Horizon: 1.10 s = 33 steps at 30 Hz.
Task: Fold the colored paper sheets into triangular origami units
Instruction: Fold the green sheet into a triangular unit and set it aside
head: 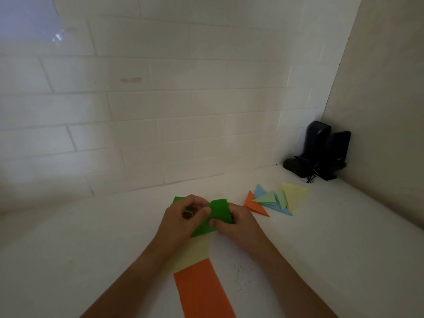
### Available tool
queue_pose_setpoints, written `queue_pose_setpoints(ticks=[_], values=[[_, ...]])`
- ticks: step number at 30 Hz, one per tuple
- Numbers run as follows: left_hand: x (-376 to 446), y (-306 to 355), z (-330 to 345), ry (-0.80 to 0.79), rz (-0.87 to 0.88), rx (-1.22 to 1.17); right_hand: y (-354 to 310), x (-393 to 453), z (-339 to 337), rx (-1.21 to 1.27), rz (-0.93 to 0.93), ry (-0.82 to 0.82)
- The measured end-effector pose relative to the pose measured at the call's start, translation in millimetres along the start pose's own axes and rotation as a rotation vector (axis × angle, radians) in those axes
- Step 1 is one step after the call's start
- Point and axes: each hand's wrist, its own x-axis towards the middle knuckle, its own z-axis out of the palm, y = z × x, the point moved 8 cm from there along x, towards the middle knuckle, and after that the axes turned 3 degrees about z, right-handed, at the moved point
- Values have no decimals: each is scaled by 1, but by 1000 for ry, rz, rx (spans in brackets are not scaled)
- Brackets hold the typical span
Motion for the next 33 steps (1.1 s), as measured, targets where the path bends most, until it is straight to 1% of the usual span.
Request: queue_pose_setpoints(ticks=[3, 6, 10, 12, 17, 24, 33], values=[[1, 3, -4, 41, 15, -51, -2, -1, 2, -1, -17, -10], [1, -4, -9, 87, -57, -116, -2, 1, -6, 59, -22, 73], [-2, -7, -7, 80, -113, -156, 5, 2, -17, 144, -5, 203], [-2, -9, -7, 85, -135, -199, 6, 2, -20, 163, -2, 229], [-1, -16, -9, 116, -176, -246, 5, 3, -17, 195, 12, 192], [0, -14, -4, 38, -171, -269, -4, -1, -15, 208, 8, 163], [1, -15, -5, 23, -154, -287, -10, -3, -15, 175, -29, 128]])
